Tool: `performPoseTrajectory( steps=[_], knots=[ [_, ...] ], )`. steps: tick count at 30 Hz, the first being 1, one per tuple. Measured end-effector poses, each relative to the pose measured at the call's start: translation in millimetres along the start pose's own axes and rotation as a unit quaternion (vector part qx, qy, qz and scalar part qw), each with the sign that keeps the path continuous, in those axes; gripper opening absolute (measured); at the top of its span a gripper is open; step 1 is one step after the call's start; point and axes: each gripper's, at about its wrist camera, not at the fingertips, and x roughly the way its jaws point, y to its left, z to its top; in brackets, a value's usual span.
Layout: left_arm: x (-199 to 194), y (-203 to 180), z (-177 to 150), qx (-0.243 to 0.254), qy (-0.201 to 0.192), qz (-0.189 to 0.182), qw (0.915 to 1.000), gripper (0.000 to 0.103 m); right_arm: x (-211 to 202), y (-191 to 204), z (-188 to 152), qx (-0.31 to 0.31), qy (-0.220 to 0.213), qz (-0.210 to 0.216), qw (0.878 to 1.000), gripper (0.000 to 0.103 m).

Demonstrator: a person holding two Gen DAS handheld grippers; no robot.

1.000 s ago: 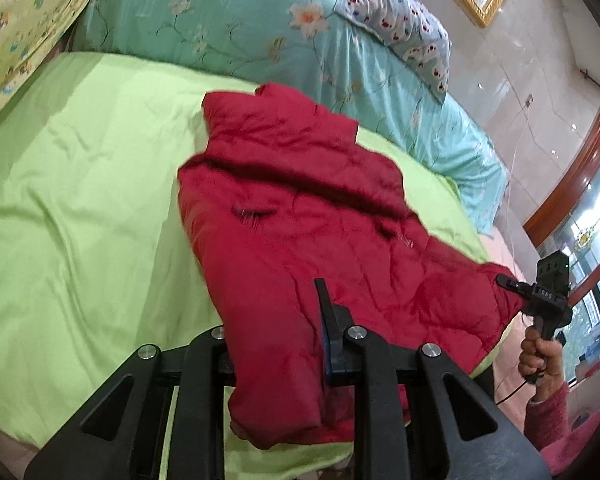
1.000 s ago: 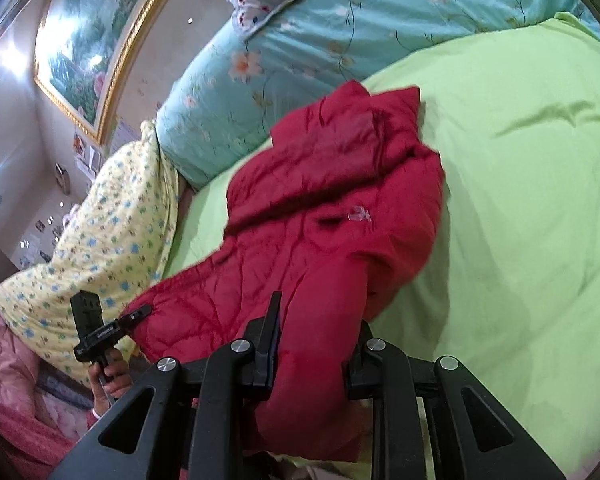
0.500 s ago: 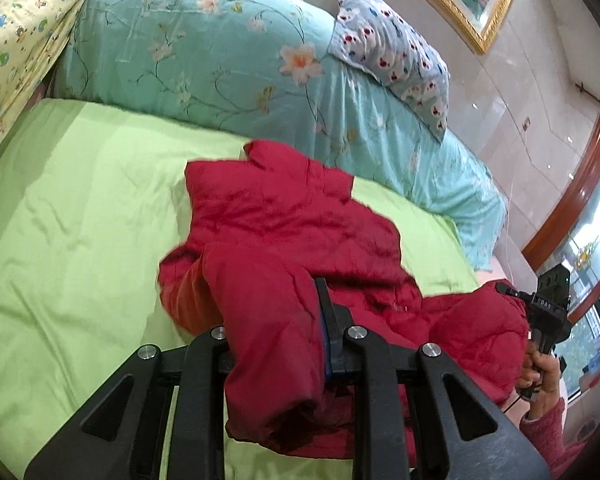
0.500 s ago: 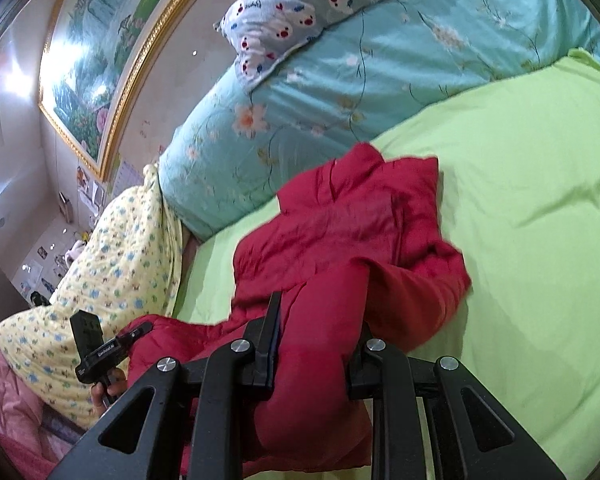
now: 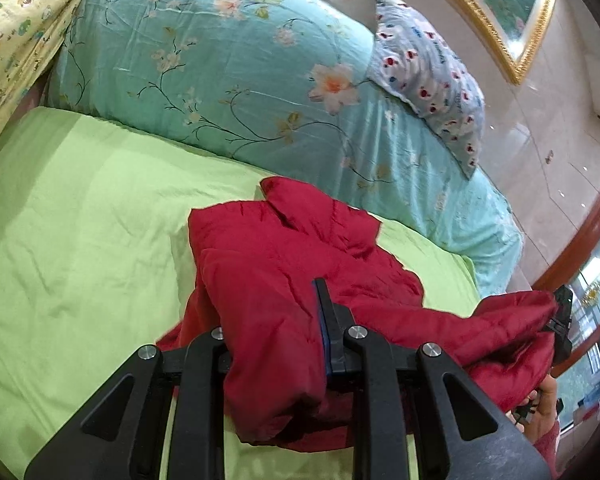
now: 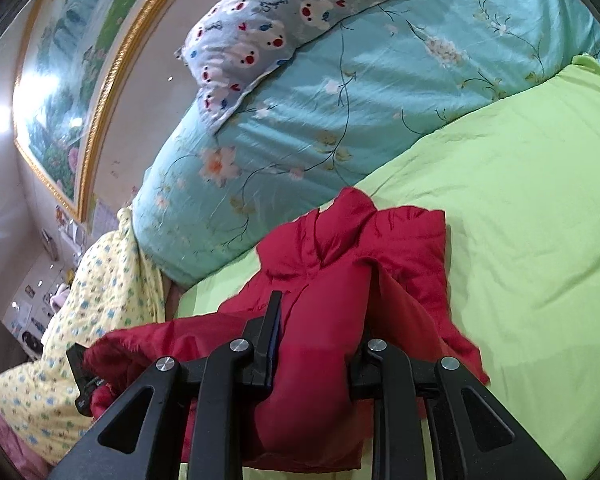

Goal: Fold large clothes
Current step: 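Grasp the coat hem with both tools and lift it toward the collar, then carry the gripped hem over onto the collar with both tools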

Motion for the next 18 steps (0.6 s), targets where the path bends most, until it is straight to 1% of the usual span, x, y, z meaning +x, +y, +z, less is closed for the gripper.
performPoseTrajectory(
  steps=[6, 11, 15, 18],
  knots=[
    [39, 8, 28, -0.021, 0.006, 0.018, 0.9996, 0.020, 39, -14, 24, 0.021, -0.005, -0.025, 0.999, 0.023],
    [78, 16, 49, -0.037, 0.022, 0.040, 0.9983, 0.020, 72, -38, 39, 0.069, -0.006, -0.039, 0.997, 0.024],
    [108, 24, 58, -0.039, 0.036, 0.064, 0.9965, 0.021, 94, -57, 44, 0.093, -0.007, -0.056, 0.994, 0.027],
    [133, 32, 60, -0.041, 0.049, 0.080, 0.9948, 0.022, 112, -71, 44, 0.104, -0.003, -0.069, 0.992, 0.027]
  ],
)
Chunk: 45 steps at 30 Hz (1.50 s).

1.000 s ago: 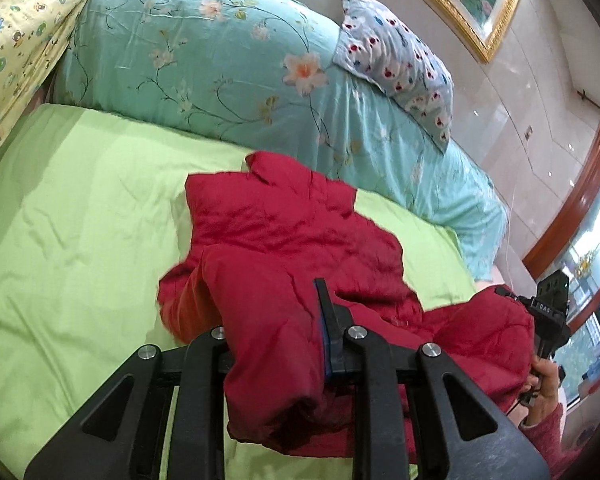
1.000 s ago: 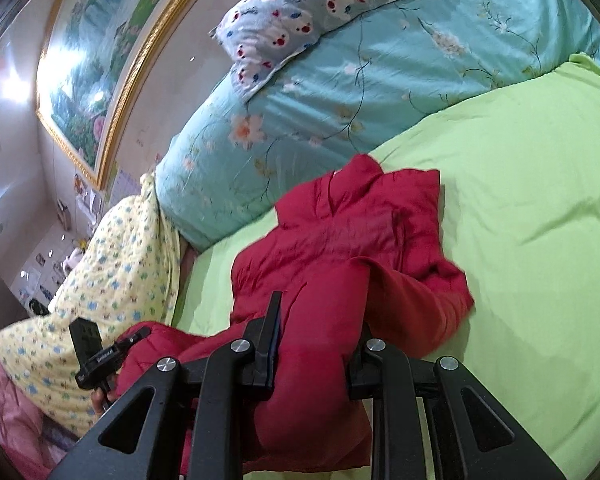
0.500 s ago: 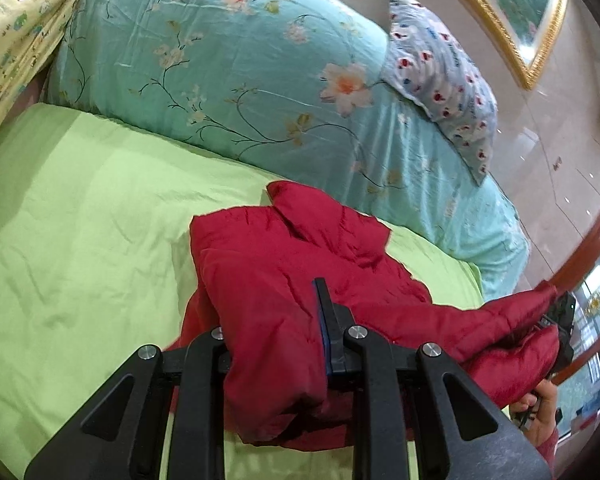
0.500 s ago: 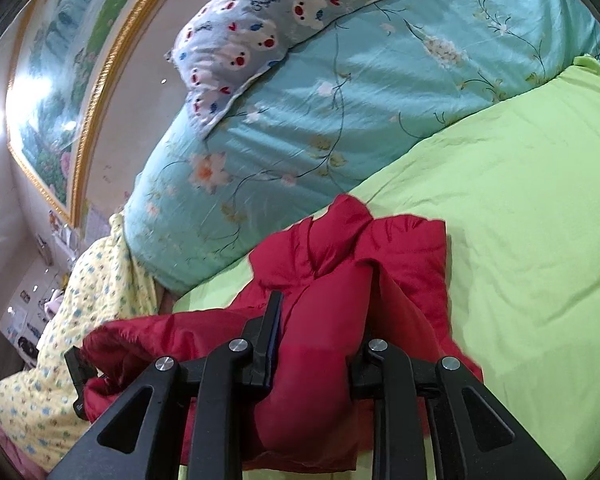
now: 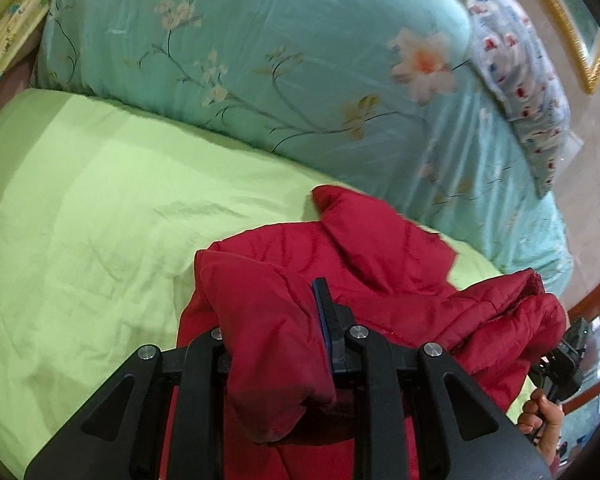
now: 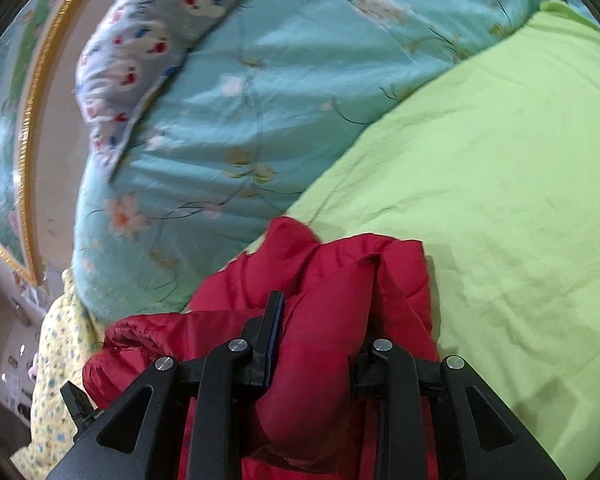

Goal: Fold large clothes
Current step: 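Carry the gripped hem over onto the collar with both tools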

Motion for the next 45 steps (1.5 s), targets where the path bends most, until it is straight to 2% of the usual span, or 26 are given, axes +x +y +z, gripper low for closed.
performPoseTrajectory(
  steps=[12, 24, 29, 33, 35, 38, 41, 45],
  knots=[
    [63, 11, 8, -0.024, 0.019, 0.022, 0.9993, 0.024, 48, -19, 0, -0.001, -0.014, -0.038, 0.999, 0.027],
    [89, 13, 13, -0.020, 0.035, 0.037, 0.9985, 0.026, 71, -26, 0, -0.006, -0.013, -0.058, 0.998, 0.027],
    [74, 11, 10, -0.020, 0.018, 0.032, 0.9991, 0.027, 76, -31, 0, 0.001, -0.014, -0.057, 0.998, 0.027],
    [54, 14, 9, -0.037, 0.017, 0.022, 0.9989, 0.038, 77, -32, 0, 0.001, -0.014, -0.055, 0.998, 0.027],
    [36, 14, 9, -0.040, 0.005, 0.018, 0.9990, 0.044, 77, -32, 1, 0.000, -0.014, -0.057, 0.998, 0.027],
    [6, 9, 6, -0.024, -0.024, 0.032, 0.9989, 0.053, 77, -31, 1, -0.003, -0.016, -0.061, 0.998, 0.027],
    [-18, 4, -1, -0.016, -0.041, 0.021, 0.9988, 0.054, 78, -30, 1, -0.003, -0.017, -0.062, 0.998, 0.027],
    [-21, -24, -21, 0.032, -0.021, -0.014, 0.9992, 0.054, 78, -28, 1, -0.010, -0.016, -0.067, 0.998, 0.028]
  ],
)
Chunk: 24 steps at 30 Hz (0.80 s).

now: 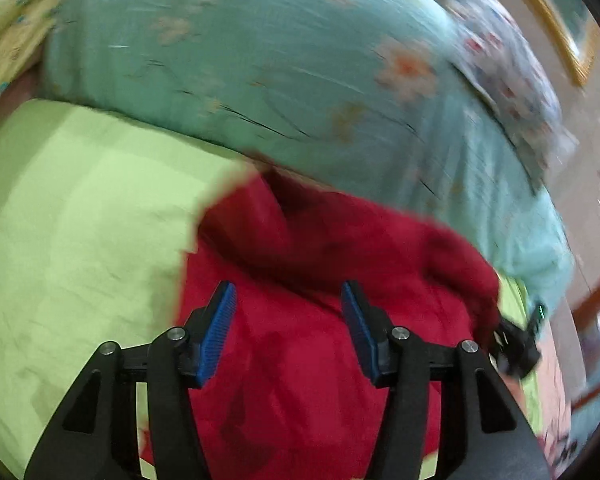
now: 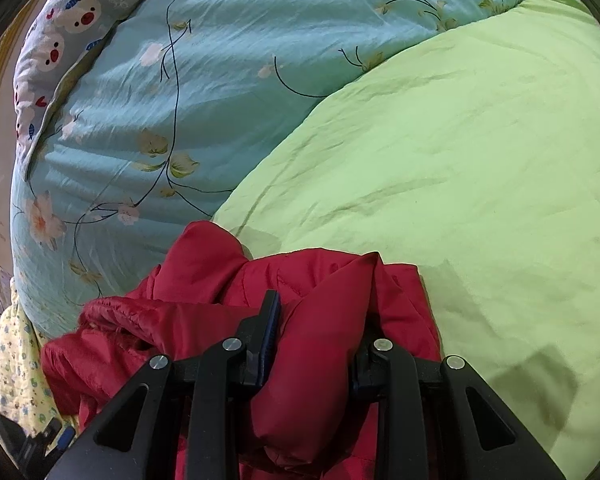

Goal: Fold large clothes
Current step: 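Carry the gripped hem over onto the collar with both tools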

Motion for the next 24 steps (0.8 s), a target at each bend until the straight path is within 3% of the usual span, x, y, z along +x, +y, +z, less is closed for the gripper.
performPoseTrajectory(
  steps=[3, 7, 12, 13, 15, 17, 24],
  knots=[
    [13, -31, -18, 0.060, 0.026, -0.010, 0.9978, 0.054, -1, -1, 0, 0.001, 0.001, 0.003, 1.000, 0.028],
    [50, -47, -33, 0.107, 0.047, 0.051, 0.9919, 0.054, -9, 1, 2, 0.000, 0.002, 0.015, 1.000, 0.032],
    [76, -41, -31, 0.114, 0.048, 0.087, 0.9885, 0.055, -47, 11, 7, -0.015, -0.017, 0.041, 0.999, 0.051],
    [77, -41, -30, 0.114, 0.047, 0.091, 0.9881, 0.056, -57, 15, 6, -0.025, -0.027, 0.042, 0.998, 0.054],
    [79, -41, -28, 0.114, 0.046, 0.098, 0.9876, 0.056, -80, 26, 2, -0.049, -0.057, 0.038, 0.996, 0.069],
    [83, -43, -29, 0.116, 0.043, 0.103, 0.9870, 0.057, -95, 41, -6, -0.090, -0.077, 0.038, 0.992, 0.075],
    [90, -45, -29, 0.119, 0.042, 0.109, 0.9860, 0.058, -55, 90, -38, -0.249, 0.009, -0.012, 0.968, 0.077]
  ],
)
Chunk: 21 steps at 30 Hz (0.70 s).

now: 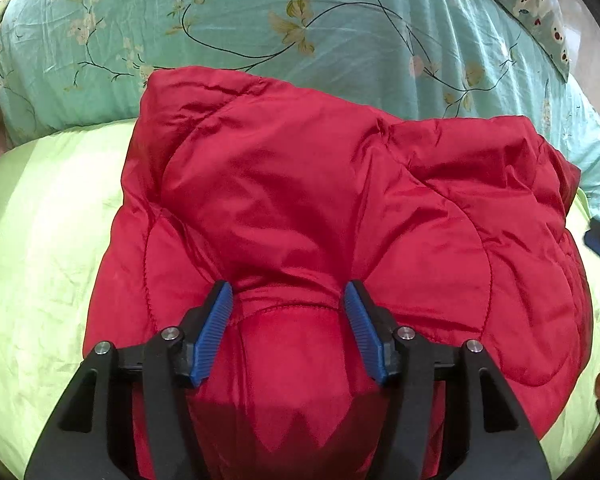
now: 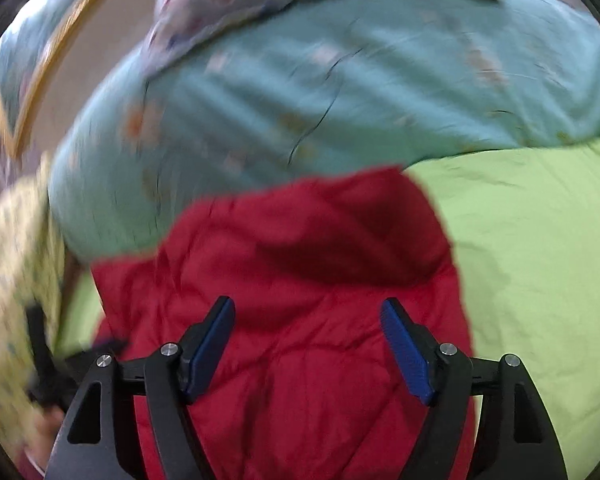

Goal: Fold large clothes
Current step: 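Carry the gripped hem over onto the collar with both tools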

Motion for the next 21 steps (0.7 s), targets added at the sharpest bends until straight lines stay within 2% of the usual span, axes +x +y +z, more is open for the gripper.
performPoseTrajectory(
  steps=[5, 11, 21],
  knots=[
    [0, 3, 0, 0.003, 0.003, -0.002, 1.0000, 0.060, 41, -1, -6, -0.015, 0.046, -0.041, 0.998, 0.076],
    [9, 12, 5, -0.015, 0.005, -0.009, 0.9998, 0.063, 56, -13, -6, -0.002, 0.065, -0.060, 0.996, 0.076],
    [23, 18, 8, -0.036, 0.010, -0.020, 0.9991, 0.063, 73, -35, -2, 0.050, 0.074, -0.045, 0.995, 0.079]
  ],
)
